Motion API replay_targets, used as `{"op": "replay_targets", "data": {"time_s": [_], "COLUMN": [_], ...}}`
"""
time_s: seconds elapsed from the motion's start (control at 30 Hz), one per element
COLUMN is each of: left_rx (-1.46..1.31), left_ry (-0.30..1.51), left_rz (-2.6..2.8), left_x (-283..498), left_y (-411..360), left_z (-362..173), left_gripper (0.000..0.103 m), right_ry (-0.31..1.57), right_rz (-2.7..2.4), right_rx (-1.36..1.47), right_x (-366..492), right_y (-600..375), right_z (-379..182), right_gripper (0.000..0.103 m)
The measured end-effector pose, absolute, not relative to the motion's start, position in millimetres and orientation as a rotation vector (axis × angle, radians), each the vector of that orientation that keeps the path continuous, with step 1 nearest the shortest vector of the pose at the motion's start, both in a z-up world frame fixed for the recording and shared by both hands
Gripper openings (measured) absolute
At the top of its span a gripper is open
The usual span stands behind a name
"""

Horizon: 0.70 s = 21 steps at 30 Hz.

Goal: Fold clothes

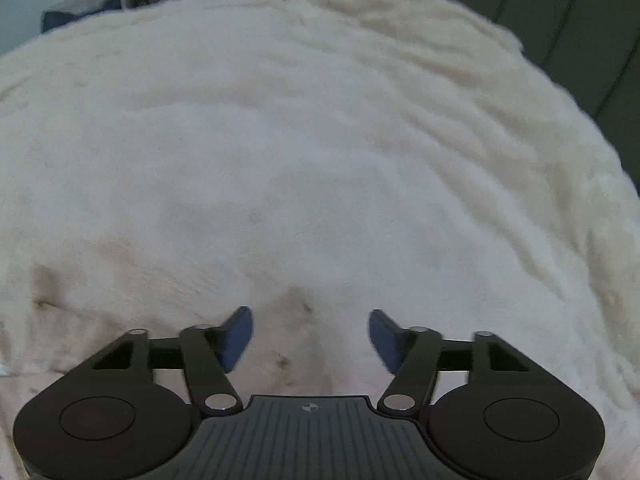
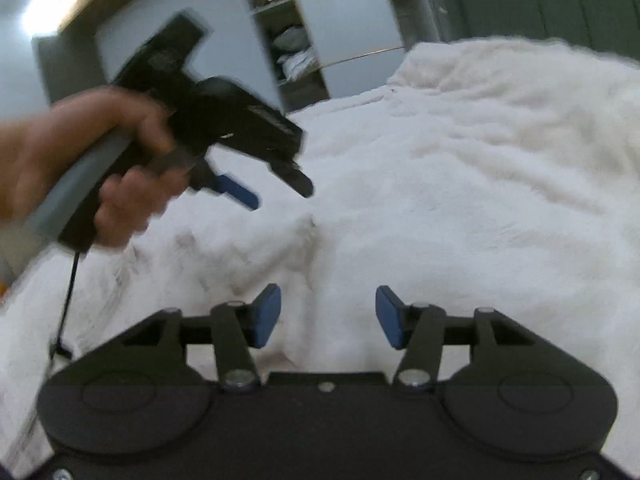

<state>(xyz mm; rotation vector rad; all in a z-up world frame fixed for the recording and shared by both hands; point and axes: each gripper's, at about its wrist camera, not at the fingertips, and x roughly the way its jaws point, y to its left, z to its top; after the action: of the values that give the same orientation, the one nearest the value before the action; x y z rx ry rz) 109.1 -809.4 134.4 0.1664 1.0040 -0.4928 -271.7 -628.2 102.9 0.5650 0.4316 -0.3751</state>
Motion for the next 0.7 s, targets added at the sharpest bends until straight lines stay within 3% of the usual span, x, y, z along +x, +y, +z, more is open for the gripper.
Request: {"op": "replay_targets", "data": {"time_s": [0.13, 0.2, 0.23, 0.43, 0.7], "left_rx": [0.133, 0.131, 0.135, 0.159, 0.138], "left_ry": [0.994, 1.007, 1.011, 1.041, 1.038], "left_rz": [-0.461, -0.442, -0.439, -0.392, -0.561], "left_x": [109.0, 106.3, 105.6, 101.7, 113.8], "left_y": [-777.9, -757.3, -752.4, -720.9, -766.2], "left_z": [154.7, 157.2, 156.9, 145.6, 121.8], "left_gripper": [0.064, 0.064, 0.064, 0.064, 0.062], "right_ry": [0.514, 0.538, 0.550, 0.582, 0.608], "right_rz": [-0.357, -0.307, -0.286, -0.334, -0.318], "right_rx": [0.895, 0.968, 0.967, 0.929, 0.923], "right_x": [-255.3, -250.2, -248.4, -269.0, -262.5], "right_y": [-644.9, -646.5, -645.3, -646.3, -643.5], "right_z": [68.6, 59.0, 56.8, 56.8, 56.9], "right_gripper": [0.041, 0.013, 0.004, 0.002, 0.003]}}
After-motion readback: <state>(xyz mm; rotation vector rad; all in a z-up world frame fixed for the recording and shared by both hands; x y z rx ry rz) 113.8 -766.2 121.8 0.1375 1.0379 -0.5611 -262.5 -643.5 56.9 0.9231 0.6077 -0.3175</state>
